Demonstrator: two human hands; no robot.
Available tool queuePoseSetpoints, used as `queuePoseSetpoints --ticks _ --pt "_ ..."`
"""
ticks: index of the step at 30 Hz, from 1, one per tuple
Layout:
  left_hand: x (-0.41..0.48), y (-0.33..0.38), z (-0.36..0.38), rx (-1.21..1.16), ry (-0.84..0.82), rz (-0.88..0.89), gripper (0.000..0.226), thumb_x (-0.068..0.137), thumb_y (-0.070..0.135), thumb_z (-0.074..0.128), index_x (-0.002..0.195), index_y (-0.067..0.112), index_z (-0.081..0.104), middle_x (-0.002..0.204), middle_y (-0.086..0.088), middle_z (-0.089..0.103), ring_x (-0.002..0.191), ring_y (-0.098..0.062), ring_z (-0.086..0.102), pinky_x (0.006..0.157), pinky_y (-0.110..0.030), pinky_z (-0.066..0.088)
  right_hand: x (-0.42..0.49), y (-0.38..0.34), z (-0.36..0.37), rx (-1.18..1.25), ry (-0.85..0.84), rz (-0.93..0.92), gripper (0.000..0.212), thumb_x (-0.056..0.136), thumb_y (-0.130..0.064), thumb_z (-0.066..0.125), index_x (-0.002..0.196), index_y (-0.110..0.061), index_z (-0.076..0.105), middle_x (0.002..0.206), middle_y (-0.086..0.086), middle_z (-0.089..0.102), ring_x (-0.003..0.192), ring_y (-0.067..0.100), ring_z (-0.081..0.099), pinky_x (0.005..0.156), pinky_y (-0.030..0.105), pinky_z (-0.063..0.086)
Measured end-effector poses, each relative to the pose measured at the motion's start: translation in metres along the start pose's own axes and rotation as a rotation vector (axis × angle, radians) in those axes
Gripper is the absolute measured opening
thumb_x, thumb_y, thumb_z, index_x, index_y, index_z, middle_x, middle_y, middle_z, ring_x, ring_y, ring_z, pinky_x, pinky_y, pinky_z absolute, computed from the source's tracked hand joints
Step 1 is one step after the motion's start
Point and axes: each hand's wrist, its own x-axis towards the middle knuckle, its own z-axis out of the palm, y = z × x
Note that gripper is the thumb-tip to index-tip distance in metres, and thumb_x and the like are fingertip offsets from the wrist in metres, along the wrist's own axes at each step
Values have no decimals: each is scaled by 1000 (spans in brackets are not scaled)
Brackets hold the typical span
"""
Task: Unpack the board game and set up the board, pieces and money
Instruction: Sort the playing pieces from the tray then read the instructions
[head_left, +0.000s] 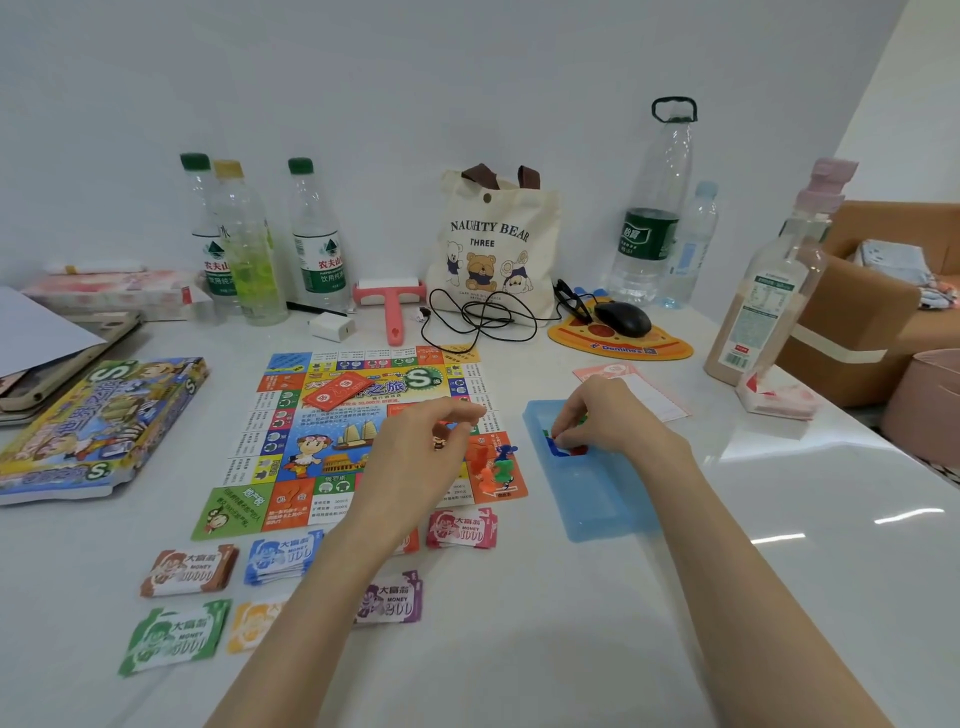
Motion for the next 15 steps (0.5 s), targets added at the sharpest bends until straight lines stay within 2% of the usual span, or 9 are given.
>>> queuePoseSetpoints --ticks 3,5,10,15 --pt "0 0 0 -5 -1 -9 25 95 13 54 109 27 70 96 21 64 80 15 55 66 -1 40 2 -1 0 -18 -12 12 10 82 -11 73 91 -12 77 91 4 74 87 17 68 82 29 56" --pt "0 0 -1 -4 -2 -10 25 95 14 54 108 28 70 97 21 65 80 15 55 65 0 40 2 -3 -1 -27 -22 9 11 82 -10 72 93 -12 76 92 5 73 88 18 68 85 32 56" --pt "2 -1 -4 -20 0 -11 24 95 14 54 105 27 70 94 24 64 81 12 56 67 -1 40 1 -6 1 -33 -8 7 16 84 -9 70 99 -11 76 97 7 72 92 20 68 88 33 56" --pt "2 -1 -5 -29 0 -15 24 95 13 54 104 28 70 97 21 66 83 8 57 66 1 39 -1 0 3 52 29 29 9 82 -9 72 89 -13 75 93 7 72 92 19 67 85 31 55"
